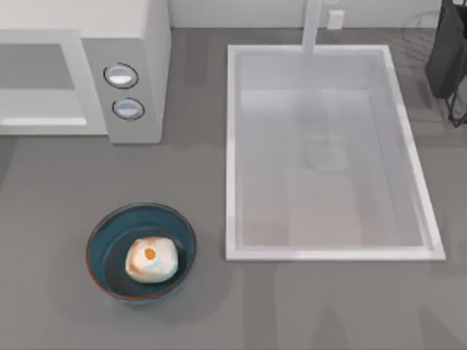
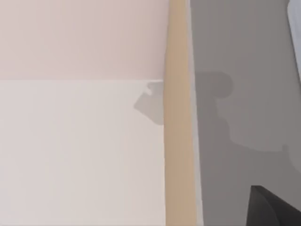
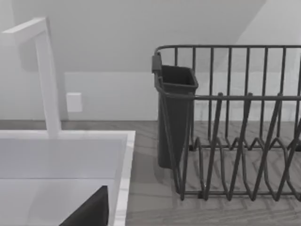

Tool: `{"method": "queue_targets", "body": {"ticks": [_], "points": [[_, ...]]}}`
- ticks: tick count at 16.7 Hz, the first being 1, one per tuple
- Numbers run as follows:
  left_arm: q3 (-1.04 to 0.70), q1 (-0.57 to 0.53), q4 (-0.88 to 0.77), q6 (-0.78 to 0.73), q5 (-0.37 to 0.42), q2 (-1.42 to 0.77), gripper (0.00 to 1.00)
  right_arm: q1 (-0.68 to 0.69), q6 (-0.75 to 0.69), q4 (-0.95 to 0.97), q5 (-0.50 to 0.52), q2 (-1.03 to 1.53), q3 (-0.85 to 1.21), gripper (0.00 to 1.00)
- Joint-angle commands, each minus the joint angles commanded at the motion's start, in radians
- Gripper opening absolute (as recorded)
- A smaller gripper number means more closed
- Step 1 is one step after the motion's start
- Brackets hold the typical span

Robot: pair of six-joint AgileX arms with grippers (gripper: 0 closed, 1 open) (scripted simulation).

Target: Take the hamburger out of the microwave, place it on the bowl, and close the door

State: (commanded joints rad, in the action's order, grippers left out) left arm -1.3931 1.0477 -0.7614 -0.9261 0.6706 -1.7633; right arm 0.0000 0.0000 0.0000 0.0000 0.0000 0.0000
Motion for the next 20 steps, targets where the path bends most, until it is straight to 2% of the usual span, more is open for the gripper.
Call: {"method": "queue_targets", "body": {"ticks": [3, 9, 17, 20], "points": [[0.054, 0.001, 0.069, -0.001, 0.001, -0.025, 0.00, 0.000, 0.000, 0.000, 0.000, 0.000, 0.000, 1.00], [0.230, 0.006, 0.344, -0.005, 0.004, -0.107, 0.00, 0.000, 0.000, 0.000, 0.000, 0.000, 0.000, 1.00], [0.275, -0.007, 0.383, 0.006, 0.001, -0.100, 0.00, 0.000, 0.000, 0.000, 0.000, 0.000, 0.000, 1.00], [0.375, -0.054, 0.433, 0.057, -0.023, -0.015, 0.00, 0.000, 0.000, 0.000, 0.000, 0.000, 0.000, 1.00]]}}
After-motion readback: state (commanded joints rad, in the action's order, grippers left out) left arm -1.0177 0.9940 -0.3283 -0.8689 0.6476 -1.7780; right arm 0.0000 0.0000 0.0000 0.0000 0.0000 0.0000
